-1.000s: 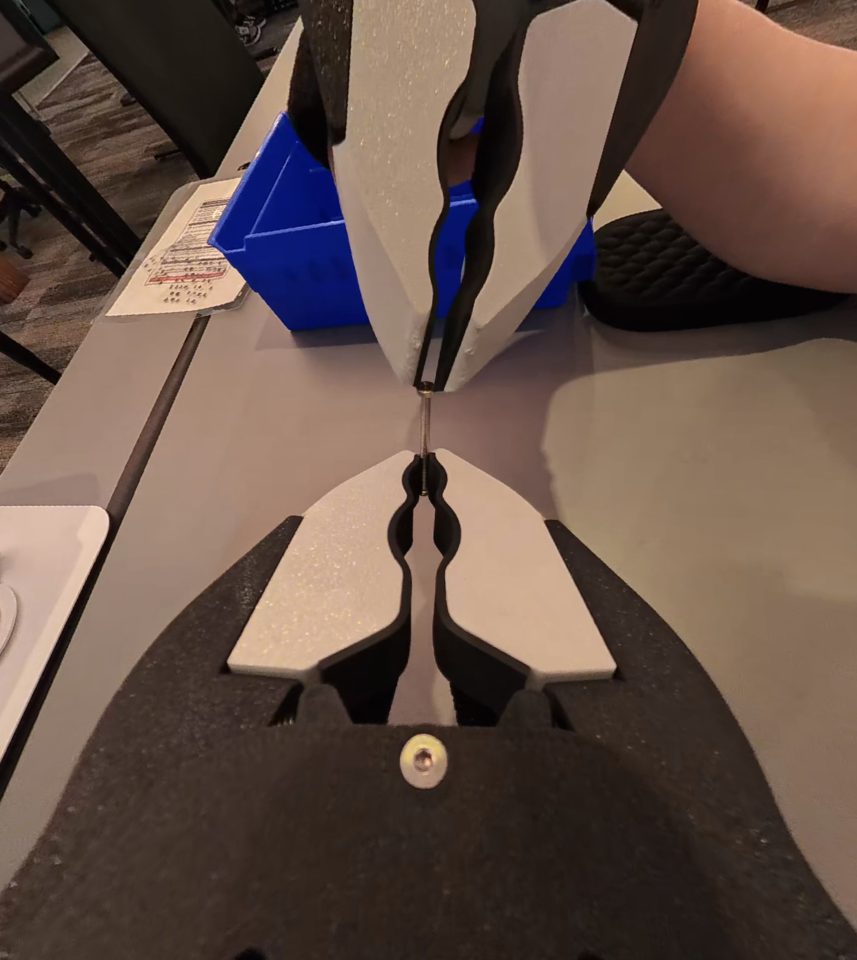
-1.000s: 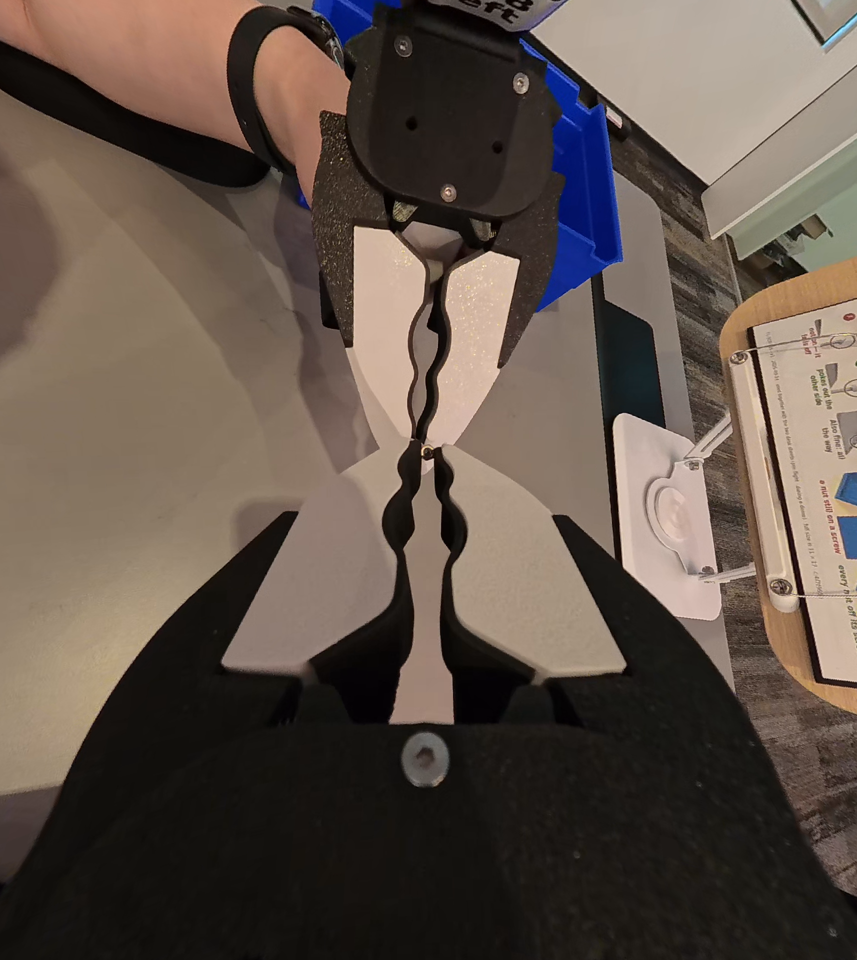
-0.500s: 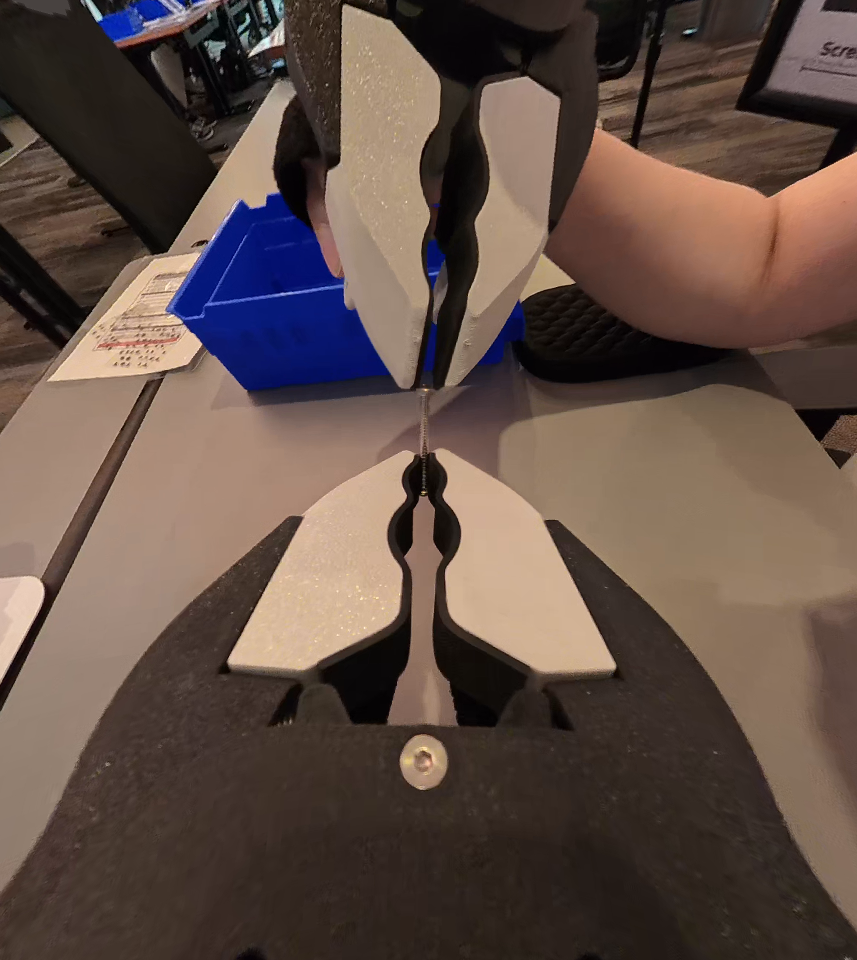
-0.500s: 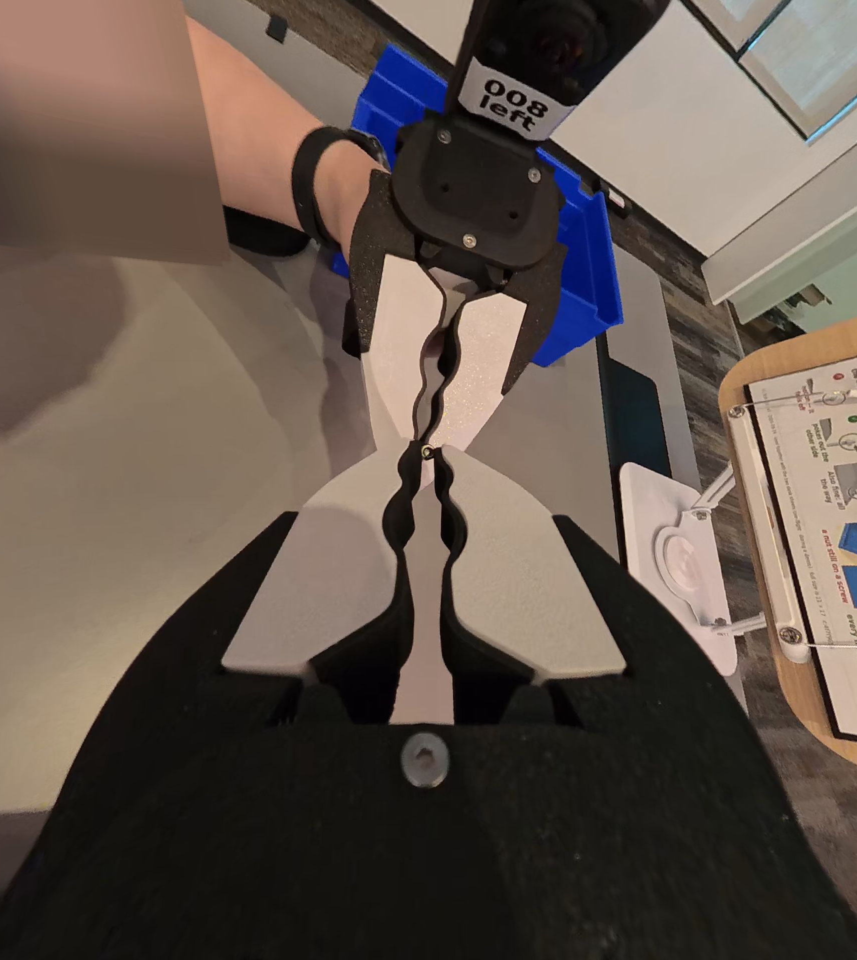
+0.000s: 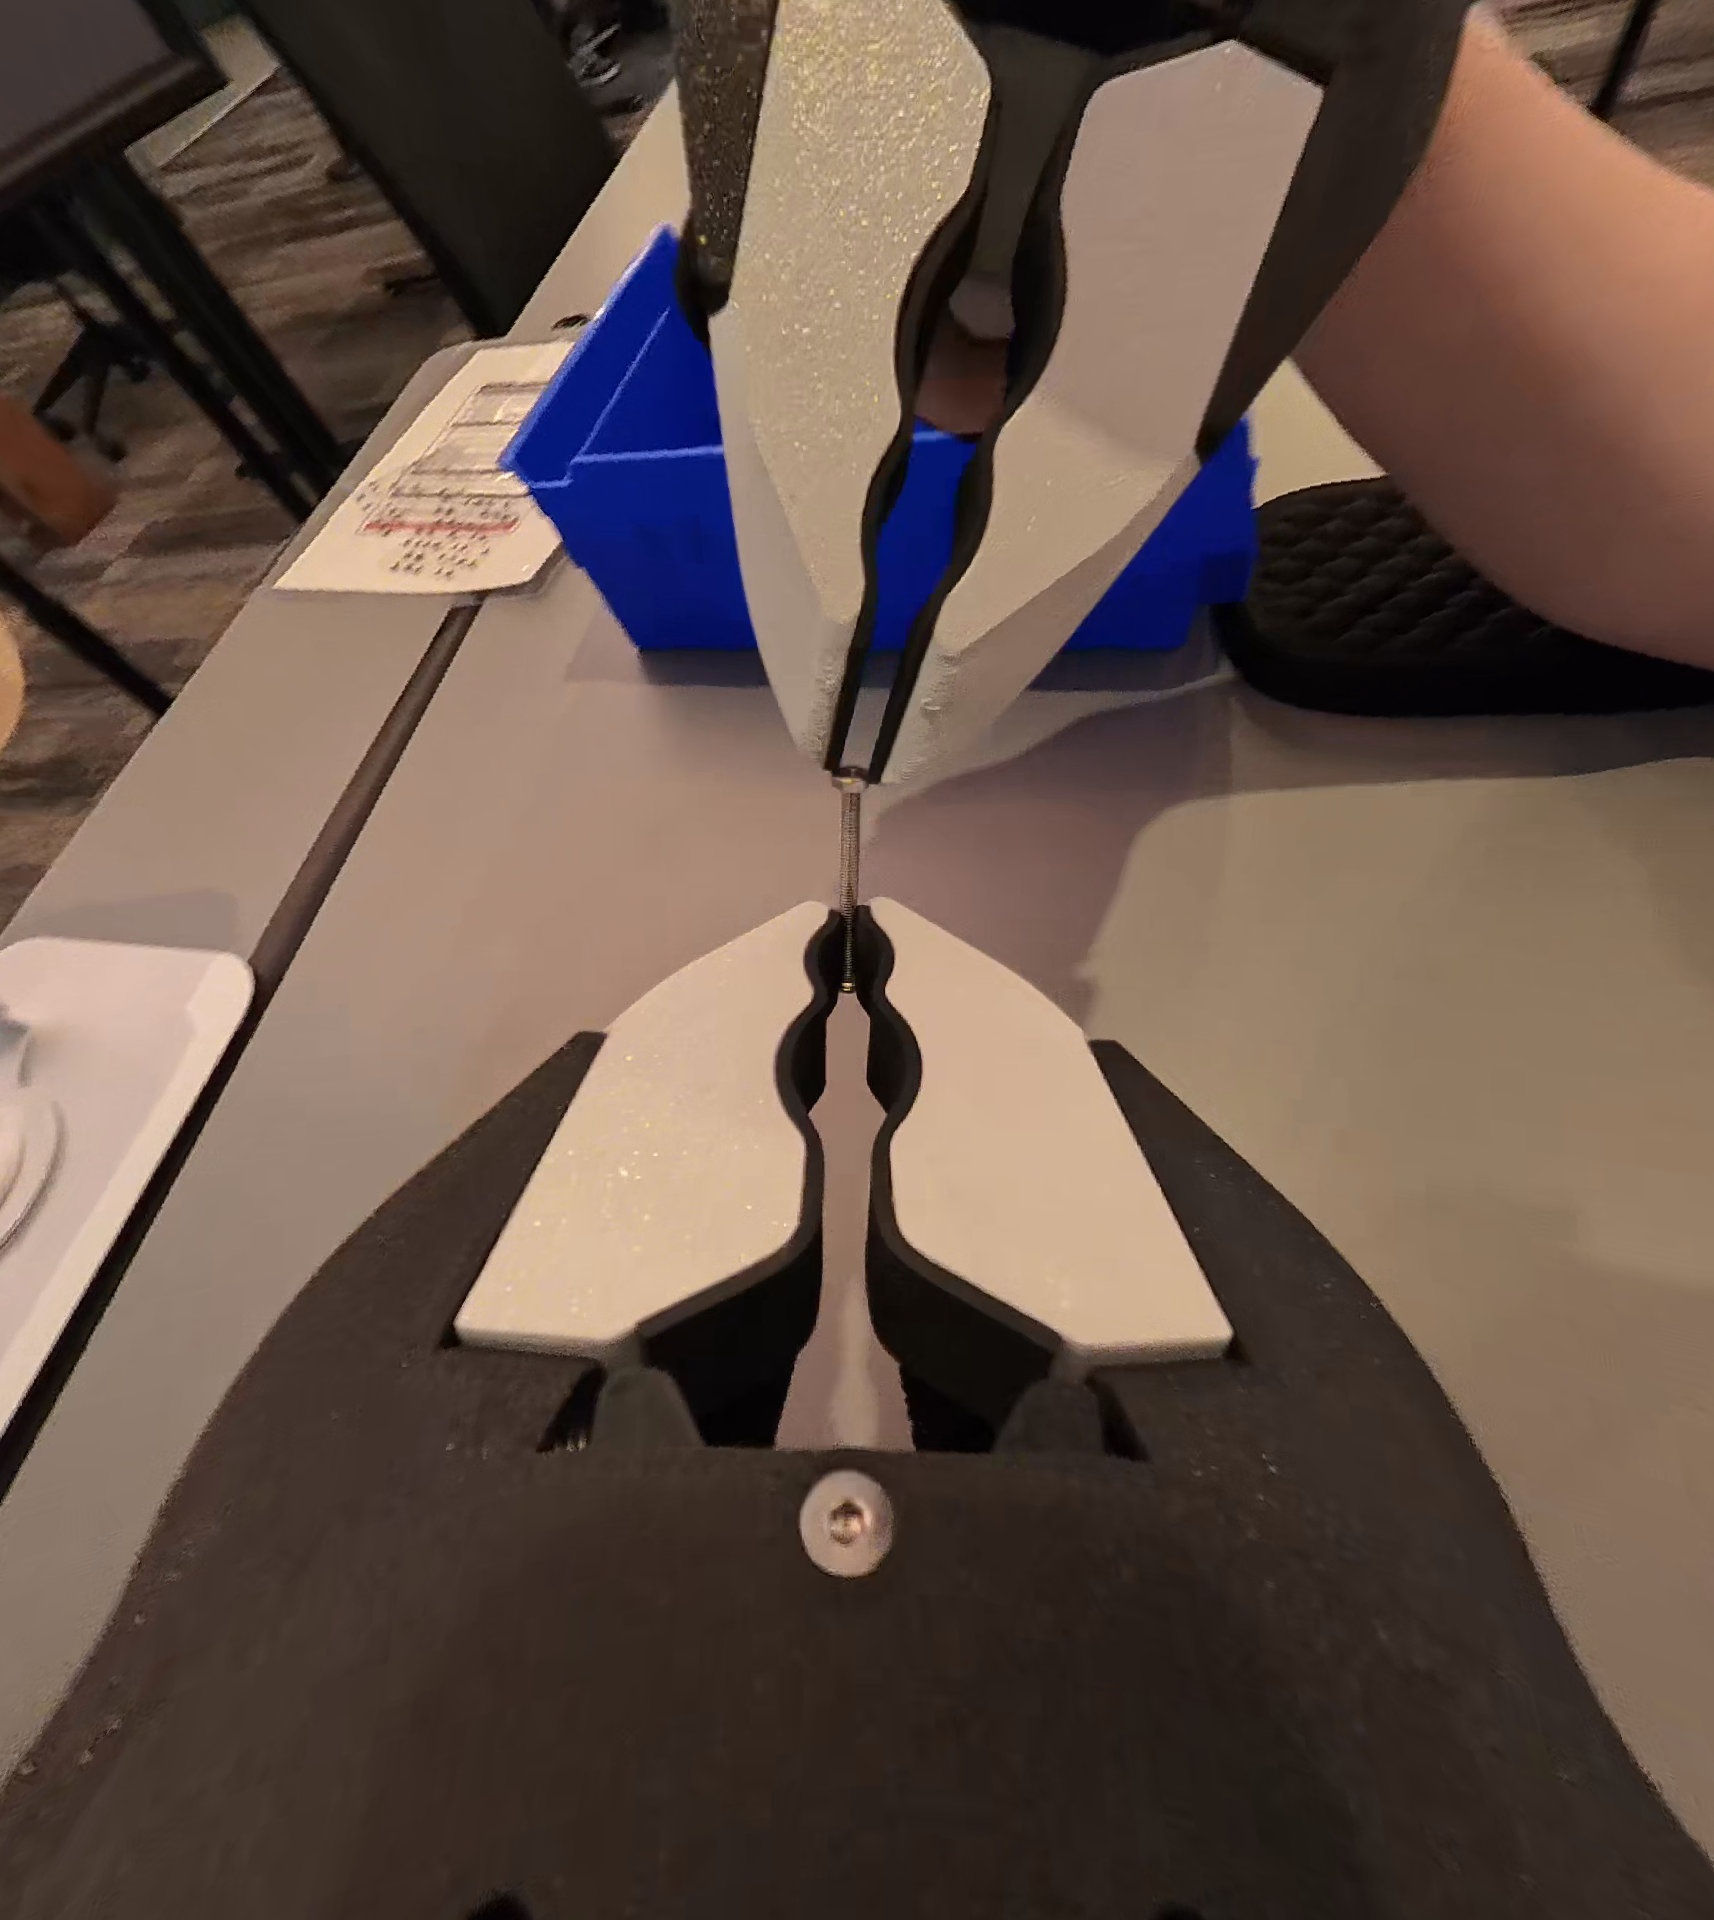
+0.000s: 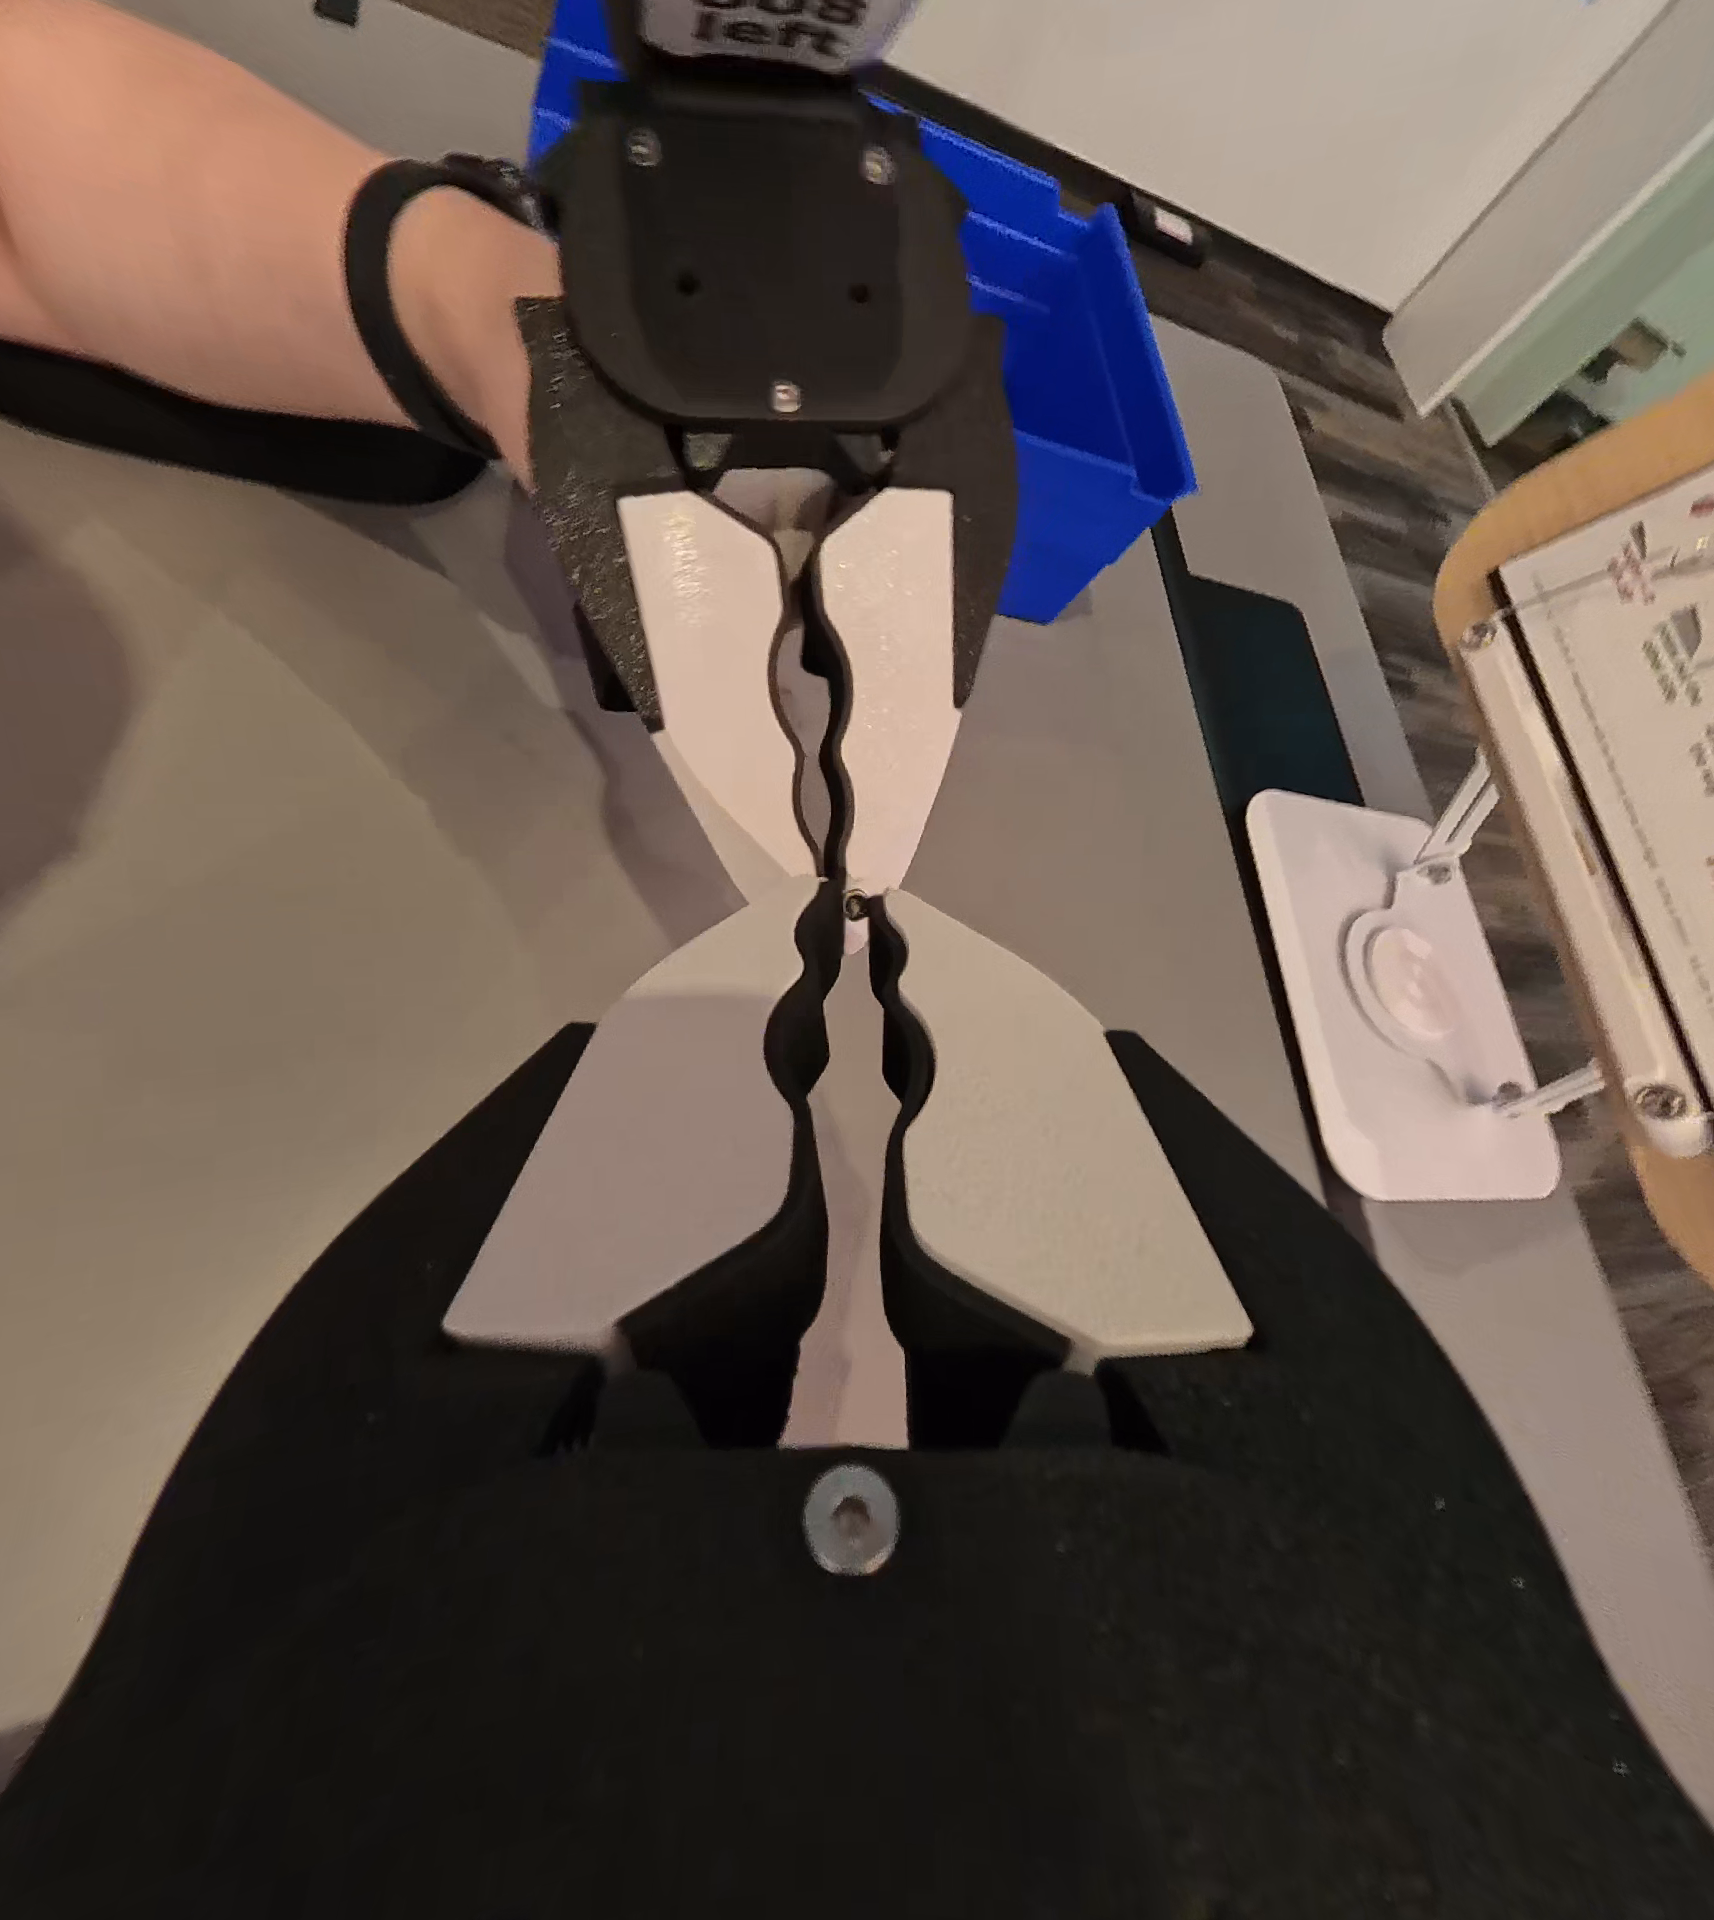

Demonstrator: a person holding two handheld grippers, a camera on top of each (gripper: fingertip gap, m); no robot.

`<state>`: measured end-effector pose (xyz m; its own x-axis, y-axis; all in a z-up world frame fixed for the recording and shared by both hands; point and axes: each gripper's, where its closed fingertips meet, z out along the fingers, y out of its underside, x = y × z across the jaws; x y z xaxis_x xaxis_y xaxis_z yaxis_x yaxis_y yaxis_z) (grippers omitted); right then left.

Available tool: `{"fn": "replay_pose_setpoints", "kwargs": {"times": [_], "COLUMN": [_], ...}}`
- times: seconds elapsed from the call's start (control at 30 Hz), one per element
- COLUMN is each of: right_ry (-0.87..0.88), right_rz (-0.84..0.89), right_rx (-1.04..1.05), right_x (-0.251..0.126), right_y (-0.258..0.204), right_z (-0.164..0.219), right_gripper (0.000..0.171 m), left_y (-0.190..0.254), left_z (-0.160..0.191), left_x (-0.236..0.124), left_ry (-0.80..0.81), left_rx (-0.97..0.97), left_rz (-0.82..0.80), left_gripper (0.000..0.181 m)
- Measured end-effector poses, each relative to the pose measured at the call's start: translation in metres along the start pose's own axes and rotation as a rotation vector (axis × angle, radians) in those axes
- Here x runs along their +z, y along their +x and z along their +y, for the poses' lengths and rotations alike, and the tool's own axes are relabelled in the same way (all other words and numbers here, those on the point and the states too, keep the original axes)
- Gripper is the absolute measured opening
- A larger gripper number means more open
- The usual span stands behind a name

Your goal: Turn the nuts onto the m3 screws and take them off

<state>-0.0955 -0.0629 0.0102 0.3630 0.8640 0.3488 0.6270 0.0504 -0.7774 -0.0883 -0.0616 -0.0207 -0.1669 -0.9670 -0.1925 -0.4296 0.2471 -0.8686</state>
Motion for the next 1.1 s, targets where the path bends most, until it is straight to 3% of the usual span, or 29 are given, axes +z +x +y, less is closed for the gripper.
{"fn": "replay_pose_setpoints", "kwargs": {"times": [0.67,1.1], "right_ry": [0.035,0.046], "right_rz": [0.0,0.014], "right_rx": [0.558,0.619], "right_x": [0.027,0.032], "right_y": [0.027,0.03], "right_z": [0.017,0.017], "right_gripper": [0.005,0.006], "left_y": [-0.039,-0.04], "left_z": [0.027,0.03], "left_x": [0.002,0.003], "left_ry": [-0.173,-0.177], "left_rx": [-0.003,-0.022], "left_rz": [-0.325,-0.323], "left_gripper": [0.002,0.002]}}
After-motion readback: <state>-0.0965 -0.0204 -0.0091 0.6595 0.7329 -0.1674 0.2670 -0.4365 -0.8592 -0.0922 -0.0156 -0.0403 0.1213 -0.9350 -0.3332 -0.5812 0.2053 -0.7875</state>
